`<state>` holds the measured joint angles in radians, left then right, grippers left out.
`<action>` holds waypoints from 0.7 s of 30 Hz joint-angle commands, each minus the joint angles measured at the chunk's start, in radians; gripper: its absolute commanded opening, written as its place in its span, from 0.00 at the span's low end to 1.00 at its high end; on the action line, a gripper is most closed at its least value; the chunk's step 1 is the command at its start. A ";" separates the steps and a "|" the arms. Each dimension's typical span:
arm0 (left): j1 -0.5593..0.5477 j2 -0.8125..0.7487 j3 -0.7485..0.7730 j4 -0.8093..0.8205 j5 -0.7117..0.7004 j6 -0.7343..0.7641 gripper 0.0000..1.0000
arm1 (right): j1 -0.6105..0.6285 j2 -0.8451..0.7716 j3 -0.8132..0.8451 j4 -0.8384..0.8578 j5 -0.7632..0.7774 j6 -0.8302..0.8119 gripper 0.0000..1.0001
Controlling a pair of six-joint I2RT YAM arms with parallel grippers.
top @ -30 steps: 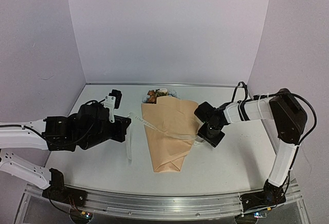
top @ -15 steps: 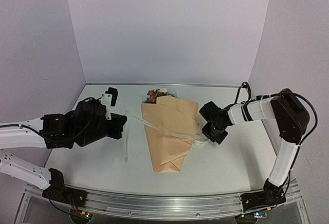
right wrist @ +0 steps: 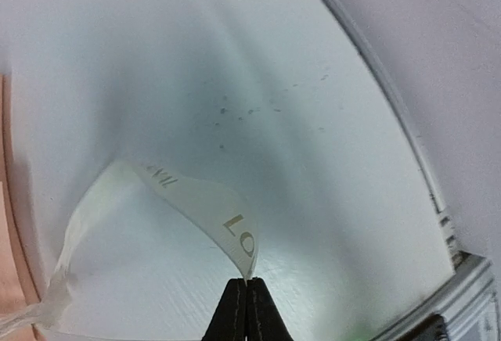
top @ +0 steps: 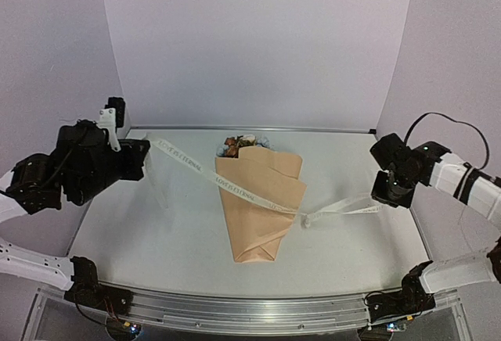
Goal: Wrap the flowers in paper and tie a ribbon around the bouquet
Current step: Straighten the ribbon at the center of the board.
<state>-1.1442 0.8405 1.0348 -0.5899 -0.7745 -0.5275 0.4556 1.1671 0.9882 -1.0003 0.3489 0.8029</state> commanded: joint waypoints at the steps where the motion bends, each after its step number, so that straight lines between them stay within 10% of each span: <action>1: 0.005 -0.039 0.139 -0.286 -0.356 -0.125 0.00 | -0.057 -0.126 0.070 -0.241 0.112 -0.253 0.00; 11: 0.005 -0.033 0.220 -0.779 -0.594 -0.555 0.00 | -0.102 -0.179 0.195 -0.404 0.112 -0.402 0.00; 21: 0.083 -0.018 -0.063 -0.921 -0.435 -0.968 0.00 | -0.119 -0.051 0.136 -0.458 0.034 -0.396 0.00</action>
<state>-1.0989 0.8142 1.0599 -1.2938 -1.2833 -1.2803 0.3424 1.0638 1.1425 -1.3339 0.4139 0.4096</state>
